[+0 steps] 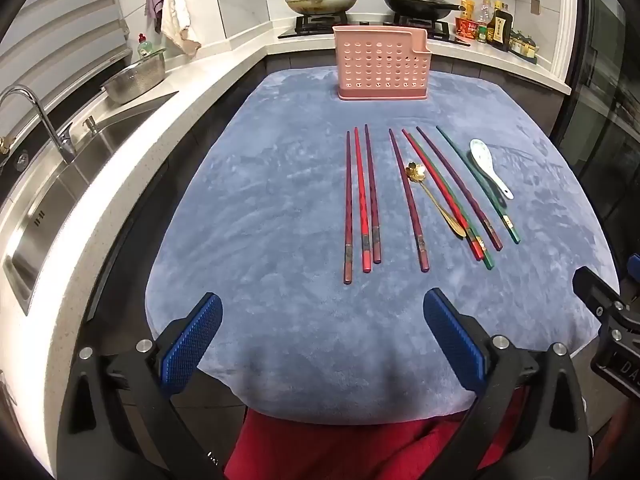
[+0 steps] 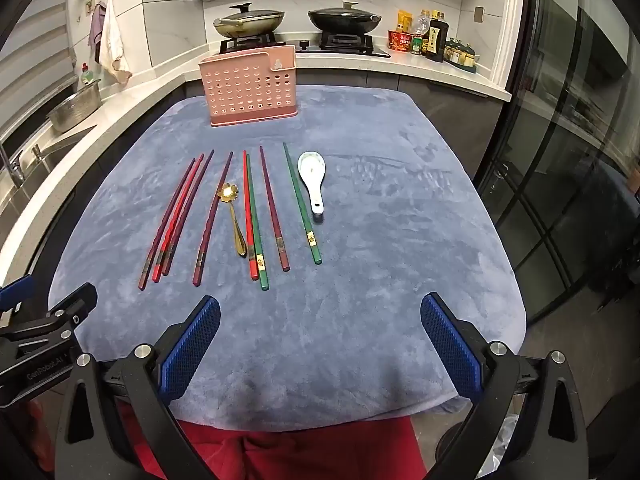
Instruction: Organize utensils
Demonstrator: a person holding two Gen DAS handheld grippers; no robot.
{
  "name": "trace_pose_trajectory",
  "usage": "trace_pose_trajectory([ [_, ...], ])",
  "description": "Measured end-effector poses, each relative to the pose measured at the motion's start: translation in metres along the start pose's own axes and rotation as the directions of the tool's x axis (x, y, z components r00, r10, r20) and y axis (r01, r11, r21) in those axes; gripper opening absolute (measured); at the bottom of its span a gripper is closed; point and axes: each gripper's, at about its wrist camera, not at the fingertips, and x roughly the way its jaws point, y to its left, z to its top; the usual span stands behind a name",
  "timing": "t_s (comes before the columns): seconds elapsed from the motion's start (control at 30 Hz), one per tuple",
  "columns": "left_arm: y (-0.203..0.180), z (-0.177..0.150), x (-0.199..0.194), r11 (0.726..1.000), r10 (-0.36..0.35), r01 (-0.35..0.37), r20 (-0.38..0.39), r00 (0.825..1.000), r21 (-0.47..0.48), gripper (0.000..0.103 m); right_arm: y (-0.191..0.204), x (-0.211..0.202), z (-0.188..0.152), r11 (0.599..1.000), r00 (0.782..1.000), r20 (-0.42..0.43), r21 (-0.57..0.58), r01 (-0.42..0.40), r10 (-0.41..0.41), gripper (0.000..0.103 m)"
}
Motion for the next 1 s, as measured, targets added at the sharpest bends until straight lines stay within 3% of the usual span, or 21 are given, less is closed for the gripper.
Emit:
trace_pose_trajectory([
  [1.0, -0.0020, -0.0031, 0.0040, 1.000, -0.018, 0.018, -0.017, 1.000, 0.010, 0.096, 0.0019, 0.0017, -0.0003, 1.000, 1.000, -0.007, 0.001, -0.004, 0.004, 0.096],
])
